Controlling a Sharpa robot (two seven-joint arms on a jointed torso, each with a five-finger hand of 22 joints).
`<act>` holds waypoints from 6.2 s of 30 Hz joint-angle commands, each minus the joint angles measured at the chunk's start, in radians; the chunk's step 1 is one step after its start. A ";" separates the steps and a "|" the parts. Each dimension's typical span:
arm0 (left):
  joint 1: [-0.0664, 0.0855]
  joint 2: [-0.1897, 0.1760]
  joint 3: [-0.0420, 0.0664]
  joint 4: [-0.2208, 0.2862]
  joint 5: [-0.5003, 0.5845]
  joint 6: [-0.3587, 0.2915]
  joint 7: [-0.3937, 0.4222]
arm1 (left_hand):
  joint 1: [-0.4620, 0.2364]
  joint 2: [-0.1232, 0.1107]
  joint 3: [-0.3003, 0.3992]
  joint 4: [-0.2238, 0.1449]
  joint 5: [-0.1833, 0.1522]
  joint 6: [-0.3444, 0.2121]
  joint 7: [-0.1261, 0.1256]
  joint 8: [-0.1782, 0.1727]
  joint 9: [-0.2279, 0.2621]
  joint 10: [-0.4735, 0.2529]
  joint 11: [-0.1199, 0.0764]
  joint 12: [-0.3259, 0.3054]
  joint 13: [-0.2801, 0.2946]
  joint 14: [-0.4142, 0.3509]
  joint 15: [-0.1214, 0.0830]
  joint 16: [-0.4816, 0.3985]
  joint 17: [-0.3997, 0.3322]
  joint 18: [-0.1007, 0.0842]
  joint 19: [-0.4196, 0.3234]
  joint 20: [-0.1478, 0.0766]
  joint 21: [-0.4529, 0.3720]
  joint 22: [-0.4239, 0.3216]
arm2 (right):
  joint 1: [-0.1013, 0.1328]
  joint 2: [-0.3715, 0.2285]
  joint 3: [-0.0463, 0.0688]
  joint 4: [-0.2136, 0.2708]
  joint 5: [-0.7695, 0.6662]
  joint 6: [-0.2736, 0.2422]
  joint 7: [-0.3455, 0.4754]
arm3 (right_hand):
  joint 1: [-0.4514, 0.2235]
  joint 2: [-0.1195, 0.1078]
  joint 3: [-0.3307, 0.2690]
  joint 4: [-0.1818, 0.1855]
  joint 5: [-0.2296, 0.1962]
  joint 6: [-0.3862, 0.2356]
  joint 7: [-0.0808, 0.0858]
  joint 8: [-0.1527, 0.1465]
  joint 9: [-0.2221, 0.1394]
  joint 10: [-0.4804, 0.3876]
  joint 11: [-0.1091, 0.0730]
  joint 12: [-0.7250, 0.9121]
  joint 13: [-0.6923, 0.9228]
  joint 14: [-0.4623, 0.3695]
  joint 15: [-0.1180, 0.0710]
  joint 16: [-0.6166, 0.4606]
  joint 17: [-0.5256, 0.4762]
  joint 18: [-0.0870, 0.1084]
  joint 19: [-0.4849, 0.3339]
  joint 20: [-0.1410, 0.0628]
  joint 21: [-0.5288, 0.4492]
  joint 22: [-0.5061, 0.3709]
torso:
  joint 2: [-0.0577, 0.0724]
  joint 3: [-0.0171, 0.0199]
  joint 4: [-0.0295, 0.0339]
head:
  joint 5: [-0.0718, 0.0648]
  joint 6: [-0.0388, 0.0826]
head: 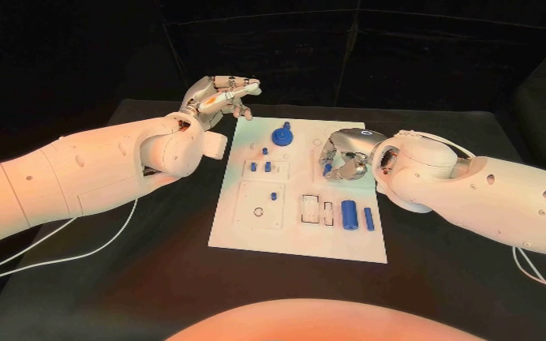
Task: Assemble the parts on the task board
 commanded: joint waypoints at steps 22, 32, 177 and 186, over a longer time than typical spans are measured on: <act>0.001 0.002 0.000 0.002 0.001 0.014 0.003 | 0.008 0.000 -0.005 -0.003 0.003 -0.006 0.000 0.007 -0.001 -0.007 0.003 0.008 -0.002 -0.005 -0.001 -0.006 -0.002 0.021 -0.006 -0.001 -0.005 -0.002 | 0.001 0.013 0.000 -0.014 -0.012 -0.009 0.024 | 0.018 0.079 0.101 0.029 -0.082 0.142 -0.020 0.048 0.012 0.157 -0.029 -0.002 -0.001 0.018 -0.030 0.045 0.049 0.003 0.041 -0.021 0.037 0.052 | -0.001 0.0005 -0.0027 | 0.001 -0.006; 0.001 -0.001 0.000 0.003 0.001 0.014 0.002 | 0.008 0.000 -0.005 -0.003 0.003 -0.006 0.000 0.007 -0.001 -0.007 0.003 0.008 -0.002 -0.005 -0.001 -0.006 -0.002 0.021 -0.006 -0.001 -0.005 -0.002 | 0.001 0.000 0.000 -0.006 -0.012 -0.059 0.036 | 0.046 0.082 0.166 0.000 -0.097 0.175 -0.027 0.064 0.018 0.219 -0.044 -0.016 0.001 0.017 -0.043 0.053 0.055 0.000 0.048 -0.037 0.048 0.069 | 0.000 0.0011 -0.0026 | 0.004 -0.006; 0.002 0.004 0.001 -0.010 0.001 0.020 -0.006 | 0.010 0.001 -0.007 -0.004 0.003 -0.009 0.001 0.008 -0.002 -0.010 0.003 0.011 -0.003 -0.007 0.000 -0.007 -0.008 0.021 -0.005 0.000 -0.008 -0.005 | -0.047 -0.018 0.023 0.199 0.138 -0.275 0.157 | -0.067 -0.020 -0.129 0.003 0.050 -0.009 0.024 0.013 0.005 0.029 0.008 0.057 0.023 -0.019 -0.001 0.028 -0.034 0.023 -0.024 0.004 -0.028 -0.068 | -0.008 -0.0013 -0.0114 | 0.039 -0.023; 0.002 0.003 0.000 -0.008 0.001 0.020 -0.005 | 0.010 0.001 -0.008 -0.004 0.003 -0.010 0.002 0.008 -0.002 -0.011 0.004 0.011 -0.003 -0.008 0.000 -0.008 -0.009 0.021 -0.004 0.000 -0.009 -0.006 | -0.017 -0.199 0.027 0.237 0.294 -0.337 0.085 | -0.044 0.007 -0.147 0.021 0.052 0.074 -0.030 0.063 0.016 0.304 -0.065 0.266 0.133 0.019 -0.059 0.087 0.056 -0.011 0.084 -0.049 0.088 0.135 | -0.014 -0.0043 -0.0221 | -0.041 -0.013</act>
